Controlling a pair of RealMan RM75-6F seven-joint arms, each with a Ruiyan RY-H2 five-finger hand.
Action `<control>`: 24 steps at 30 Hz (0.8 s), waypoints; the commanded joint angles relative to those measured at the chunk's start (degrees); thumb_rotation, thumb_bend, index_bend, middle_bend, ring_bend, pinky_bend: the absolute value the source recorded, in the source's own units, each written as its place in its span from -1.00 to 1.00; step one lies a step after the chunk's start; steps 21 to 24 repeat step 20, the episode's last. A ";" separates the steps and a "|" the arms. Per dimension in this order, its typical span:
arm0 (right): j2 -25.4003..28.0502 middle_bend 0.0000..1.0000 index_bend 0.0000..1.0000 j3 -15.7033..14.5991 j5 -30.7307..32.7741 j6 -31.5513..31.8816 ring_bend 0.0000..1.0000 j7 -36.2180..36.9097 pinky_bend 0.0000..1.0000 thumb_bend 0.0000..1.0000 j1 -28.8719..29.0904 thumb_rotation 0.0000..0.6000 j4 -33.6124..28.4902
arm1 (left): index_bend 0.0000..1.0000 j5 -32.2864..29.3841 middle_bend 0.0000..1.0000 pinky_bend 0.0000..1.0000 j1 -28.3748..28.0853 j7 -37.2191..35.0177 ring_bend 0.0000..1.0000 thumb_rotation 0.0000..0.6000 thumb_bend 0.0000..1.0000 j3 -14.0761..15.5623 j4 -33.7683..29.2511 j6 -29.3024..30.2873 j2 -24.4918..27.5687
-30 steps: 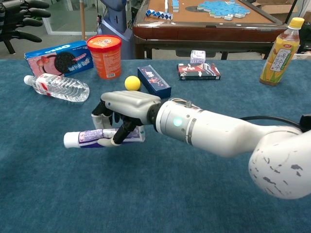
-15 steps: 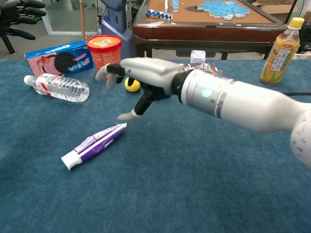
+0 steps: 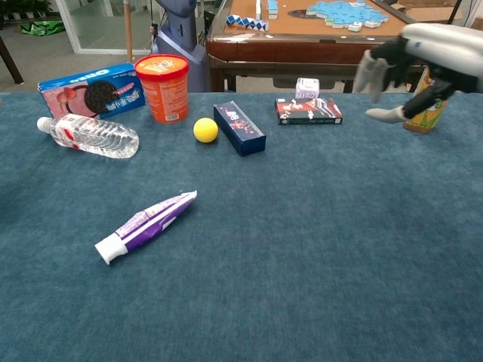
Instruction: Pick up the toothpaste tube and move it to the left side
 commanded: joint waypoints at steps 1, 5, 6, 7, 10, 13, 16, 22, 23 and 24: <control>2.83 0.07 -0.11 -1.68 0.43 4.75 -0.17 -0.91 -0.25 -0.31 -4.57 1.00 -1.01 | -1.00 0.88 -0.94 -0.70 2.50 3.52 -0.94 1.00 -0.60 1.29 2.66 3.98 -0.40; 5.18 0.12 -0.06 -2.91 0.33 9.14 -0.11 -1.23 -0.21 -0.31 -9.23 1.00 -2.19 | -1.00 2.28 -0.92 -0.70 5.01 6.00 -0.94 1.00 -0.60 2.38 2.66 7.95 -0.38; 5.50 0.13 -0.05 -3.22 0.33 10.01 -0.11 -1.47 -0.21 -0.31 -10.20 1.00 -2.46 | -1.00 2.63 -0.92 -0.70 5.53 6.86 -0.94 1.00 -0.60 2.72 2.41 8.70 -0.30; 5.81 0.13 -0.05 -3.56 0.34 10.82 -0.10 -1.78 -0.20 -0.31 -11.16 1.00 -2.73 | -1.00 2.97 -0.92 -0.70 6.03 7.94 -0.94 1.00 -0.60 3.09 2.16 9.39 -0.26; 6.57 0.13 -0.04 -4.46 0.58 13.82 -0.10 -2.81 -0.19 -0.31 -14.44 1.00 -3.51 | -1.00 3.72 -0.92 -0.70 7.85 11.64 -0.94 1.00 -0.60 4.45 0.65 11.47 -0.05; 7.25 0.13 -0.04 -5.25 0.82 16.78 -0.10 -3.19 -0.19 -0.31 -17.77 1.00 -4.76 | -1.00 4.56 -0.92 -0.70 9.71 14.76 -0.94 1.00 -0.60 5.79 -1.57 13.44 0.36; 7.48 0.15 -0.01 -5.97 0.47 19.50 -0.07 -3.08 -0.19 -0.31 -20.80 1.00 -5.44 | -1.00 5.71 -0.92 -0.70 11.36 17.83 -0.94 1.00 -0.60 7.27 -3.73 15.02 0.60; 7.45 0.15 0.01 -6.44 -0.13 22.05 -0.07 -1.91 -0.19 -0.31 -24.12 1.00 -5.74 | -1.00 6.78 -0.92 -0.70 13.24 21.14 -0.94 1.00 -0.60 8.76 -6.66 16.50 0.78; 7.45 0.15 0.01 -6.44 -0.13 22.05 -0.07 -1.91 -0.19 -0.31 -24.12 1.00 -5.74 | -1.00 6.78 -0.92 -0.70 13.24 21.14 -0.94 1.00 -0.60 8.76 -6.66 16.50 0.78; 7.45 0.15 0.01 -6.44 -0.13 22.05 -0.07 -1.91 -0.19 -0.31 -24.12 1.00 -5.74 | -1.00 6.78 -0.92 -0.70 13.24 21.14 -0.94 1.00 -0.60 8.76 -6.66 16.50 0.78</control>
